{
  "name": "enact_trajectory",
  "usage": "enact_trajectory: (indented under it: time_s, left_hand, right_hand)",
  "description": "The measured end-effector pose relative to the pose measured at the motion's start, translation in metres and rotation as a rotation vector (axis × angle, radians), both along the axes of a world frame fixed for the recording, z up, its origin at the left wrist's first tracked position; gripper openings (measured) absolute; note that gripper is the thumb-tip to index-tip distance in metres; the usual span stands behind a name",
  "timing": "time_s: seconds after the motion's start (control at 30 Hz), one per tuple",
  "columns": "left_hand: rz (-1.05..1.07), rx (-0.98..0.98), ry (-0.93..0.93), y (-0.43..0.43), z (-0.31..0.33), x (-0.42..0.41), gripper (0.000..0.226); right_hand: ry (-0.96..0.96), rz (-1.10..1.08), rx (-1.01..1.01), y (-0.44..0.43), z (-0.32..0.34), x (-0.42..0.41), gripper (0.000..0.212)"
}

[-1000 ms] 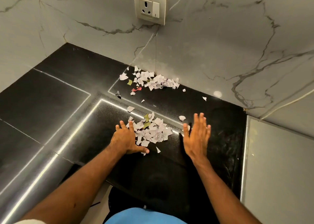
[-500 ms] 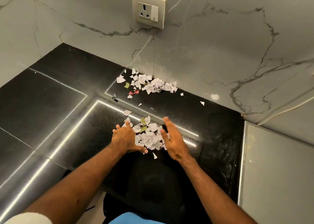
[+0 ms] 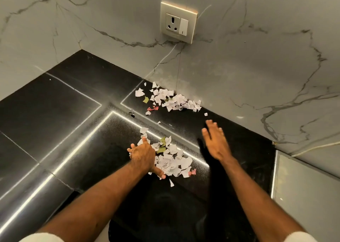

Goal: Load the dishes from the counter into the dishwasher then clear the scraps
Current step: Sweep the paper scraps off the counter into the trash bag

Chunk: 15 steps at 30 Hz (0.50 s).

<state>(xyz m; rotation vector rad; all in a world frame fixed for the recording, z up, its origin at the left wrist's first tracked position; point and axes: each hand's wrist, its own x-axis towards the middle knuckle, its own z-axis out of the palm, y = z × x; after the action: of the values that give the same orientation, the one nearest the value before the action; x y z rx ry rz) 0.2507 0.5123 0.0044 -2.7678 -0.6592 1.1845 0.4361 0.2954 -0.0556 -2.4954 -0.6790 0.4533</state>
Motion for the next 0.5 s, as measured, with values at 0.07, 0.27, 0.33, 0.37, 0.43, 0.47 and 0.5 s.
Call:
enact_trajectory:
  time_s: [0.07, 0.27, 0.33, 0.37, 0.43, 0.47, 0.5]
  left_hand:
    - [-0.011, 0.012, 0.018, -0.001, 0.002, 0.003, 0.141]
    - [-0.017, 0.014, 0.044, -0.002, 0.002, 0.007, 0.144]
    - [-0.006, 0.005, 0.046, -0.002, 0.002, 0.007, 0.141]
    - [0.002, 0.000, 0.044, -0.002, 0.004, 0.008, 0.140]
    - [0.025, -0.007, 0.034, -0.001, 0.005, 0.010, 0.143]
    - [0.036, -0.009, 0.030, -0.002, 0.005, 0.011, 0.145]
    - [0.050, -0.011, 0.026, -0.002, 0.004, 0.011, 0.147]
  right_hand:
    - [0.009, 0.201, 0.012, 0.017, 0.004, -0.024, 0.064]
    - [0.046, 0.310, 0.159, 0.058, 0.019, -0.003, 0.062]
    - [-0.054, 0.269, 0.112, 0.069, 0.019, 0.031, 0.065]
    - [-0.084, 0.264, 0.081, 0.074, 0.021, 0.048, 0.068]
    - [-0.097, 0.292, 0.022, 0.085, 0.025, 0.078, 0.073]
    - [-0.093, 0.322, -0.006, 0.088, 0.025, 0.089, 0.075]
    - [-0.085, 0.355, -0.026, 0.091, 0.022, 0.098, 0.076]
